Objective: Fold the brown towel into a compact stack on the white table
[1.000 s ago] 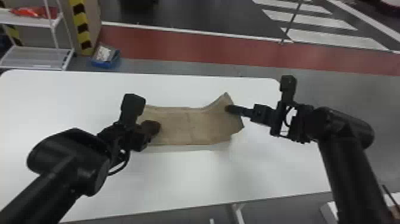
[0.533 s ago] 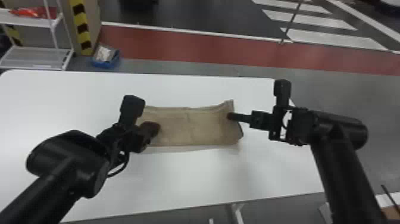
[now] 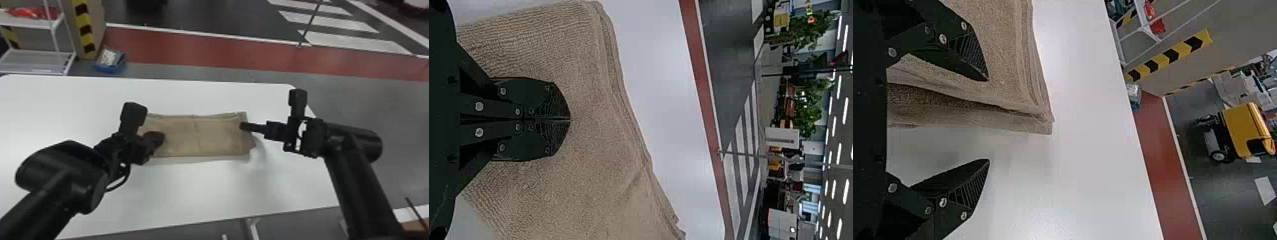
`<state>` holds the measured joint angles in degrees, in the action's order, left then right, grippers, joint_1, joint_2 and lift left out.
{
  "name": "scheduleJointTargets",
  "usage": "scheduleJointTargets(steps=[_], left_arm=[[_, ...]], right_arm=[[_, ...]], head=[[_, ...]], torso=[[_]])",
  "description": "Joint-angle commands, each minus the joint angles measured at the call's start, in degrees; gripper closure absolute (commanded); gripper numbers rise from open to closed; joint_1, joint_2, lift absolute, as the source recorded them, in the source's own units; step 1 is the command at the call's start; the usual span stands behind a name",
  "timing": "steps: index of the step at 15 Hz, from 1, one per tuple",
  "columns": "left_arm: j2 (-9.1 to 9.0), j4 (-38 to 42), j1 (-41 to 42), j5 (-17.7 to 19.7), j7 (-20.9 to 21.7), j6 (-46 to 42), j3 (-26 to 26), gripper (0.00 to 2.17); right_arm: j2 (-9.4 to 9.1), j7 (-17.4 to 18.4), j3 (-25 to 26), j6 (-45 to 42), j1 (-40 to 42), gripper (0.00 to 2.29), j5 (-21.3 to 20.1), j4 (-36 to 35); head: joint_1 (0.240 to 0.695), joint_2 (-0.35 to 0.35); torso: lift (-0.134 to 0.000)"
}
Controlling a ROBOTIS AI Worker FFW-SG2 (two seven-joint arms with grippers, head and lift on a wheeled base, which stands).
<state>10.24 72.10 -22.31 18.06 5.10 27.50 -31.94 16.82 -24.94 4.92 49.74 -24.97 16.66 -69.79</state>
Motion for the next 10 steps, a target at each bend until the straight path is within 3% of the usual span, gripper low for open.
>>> scheduleJointTargets(steps=[1,7,10], left_arm=[[0.4,0.7,0.4,0.0,0.2,0.2,0.3,2.14],[0.92,2.1,1.4,0.2,0.4,0.4,0.6,2.14],[1.45,2.8,1.9,0.3,0.4,0.4,0.7,2.14]], right_arm=[[-0.91,0.0,0.0,-1.3,-0.7,0.36,0.0,1.9],[-3.29,0.0,-0.9,-2.3,-2.2,0.38,-2.3,4.5],[-3.64,-0.3,-1.3,-2.1,-3.0,0.6,-2.5,5.1]], head=[[0.695,-0.238],[0.695,-0.218],[0.695,-0.207]], torso=[[-0.12],[-0.12],[-0.12]])
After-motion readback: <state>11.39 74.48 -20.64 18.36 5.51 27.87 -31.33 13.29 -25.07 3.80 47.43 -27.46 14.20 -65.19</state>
